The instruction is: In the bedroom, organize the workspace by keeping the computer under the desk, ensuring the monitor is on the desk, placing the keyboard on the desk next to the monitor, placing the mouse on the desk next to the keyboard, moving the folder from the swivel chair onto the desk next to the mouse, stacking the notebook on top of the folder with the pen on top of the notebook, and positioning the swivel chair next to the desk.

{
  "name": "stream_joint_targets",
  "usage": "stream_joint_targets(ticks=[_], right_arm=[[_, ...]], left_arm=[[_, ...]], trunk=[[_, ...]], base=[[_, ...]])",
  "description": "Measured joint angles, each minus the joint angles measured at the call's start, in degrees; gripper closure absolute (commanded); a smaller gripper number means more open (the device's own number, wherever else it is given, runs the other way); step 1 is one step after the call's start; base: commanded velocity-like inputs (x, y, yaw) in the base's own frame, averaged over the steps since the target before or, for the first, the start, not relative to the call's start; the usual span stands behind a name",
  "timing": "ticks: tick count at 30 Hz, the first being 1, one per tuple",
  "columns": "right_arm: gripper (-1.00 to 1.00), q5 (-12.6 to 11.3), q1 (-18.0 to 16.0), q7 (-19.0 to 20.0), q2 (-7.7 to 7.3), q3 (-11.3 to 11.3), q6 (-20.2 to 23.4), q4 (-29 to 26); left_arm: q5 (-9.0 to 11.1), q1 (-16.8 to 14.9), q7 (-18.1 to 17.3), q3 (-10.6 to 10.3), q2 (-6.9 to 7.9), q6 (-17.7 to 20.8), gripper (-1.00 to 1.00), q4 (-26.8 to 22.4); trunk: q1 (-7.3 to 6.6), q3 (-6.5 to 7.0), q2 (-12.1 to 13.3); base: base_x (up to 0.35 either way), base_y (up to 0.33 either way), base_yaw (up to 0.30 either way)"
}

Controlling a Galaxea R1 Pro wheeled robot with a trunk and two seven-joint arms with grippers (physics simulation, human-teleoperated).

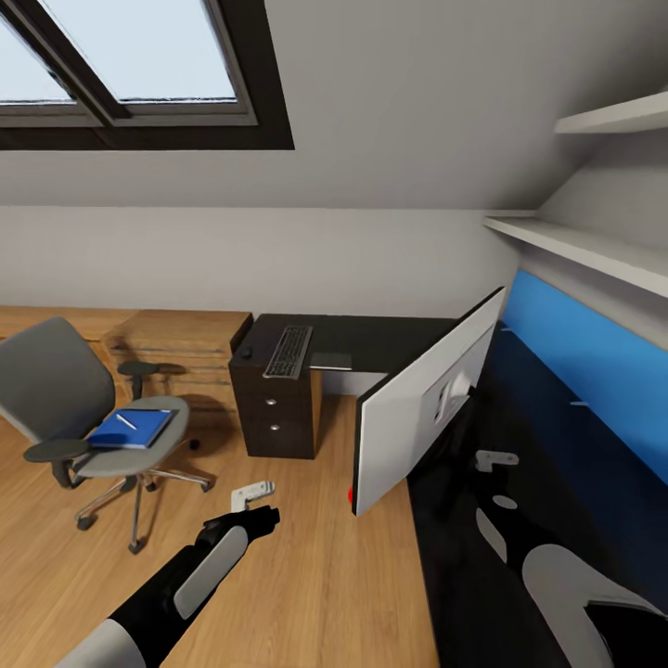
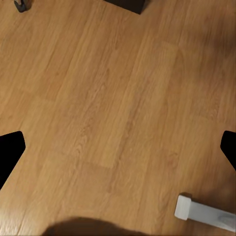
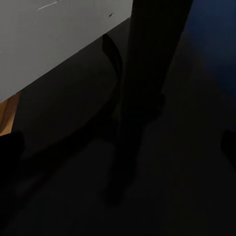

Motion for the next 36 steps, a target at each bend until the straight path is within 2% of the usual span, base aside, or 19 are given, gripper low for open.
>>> stream_joint_targets(ticks=[9,12,16,19,22,27,36], right_arm=[[-1.00,-0.10,0.00,-0.21,-0.62,-0.35,0.08,0.36],[-1.00,-0.18,0.00,-0.55,-1.94,-0.59,0.26,1.09],[-1.00,-0.21,-0.02,-0.77,-2.52,-0.69,0.78,1.79],[-1.00,-0.17,-0.22,-1.44,-2.65,-0.70,3.93,1.79],[-1.00,-0.15,-1.01,-1.99,-2.67,-0.69,5.21,1.80],[-1.00,-0.13,-4.66,-4.11,-3.73,-0.66,9.82,2.44],[-1.00,-0.15,-5.45,-4.51,-4.06,-0.49,10.51,2.79]], left_arm=[[0.10,0.00,0.02,-0.01,0.20,0.11,-1.00,0.09],[0.14,0.00,0.02,-0.01,0.22,0.12,-1.00,0.09],[0.15,0.00,0.01,-0.01,0.23,0.11,-1.00,0.09],[0.17,0.00,-0.01,0.05,0.26,0.13,-1.00,0.09],[0.16,0.00,-0.03,0.15,0.33,0.17,-1.00,0.09],[0.15,0.00,0.01,0.10,0.32,0.21,-1.00,0.04],[0.15,0.00,0.02,0.08,0.32,0.23,-1.00,0.01]], trunk=[[0.02,0.00,0.00],[0.02,0.00,0.00],[0.02,0.00,0.00],[0.02,0.00,0.00],[0.02,0.00,0.00],[0.02,0.01,0.00],[0.02,0.00,0.00]], base=[[0.019,0.000,0.000],[0.001,0.000,0.000],[0.000,0.000,0.000],[0.000,0.000,0.000],[0.000,0.000,0.000],[0.000,0.000,0.000],[0.000,0.000,0.000]])
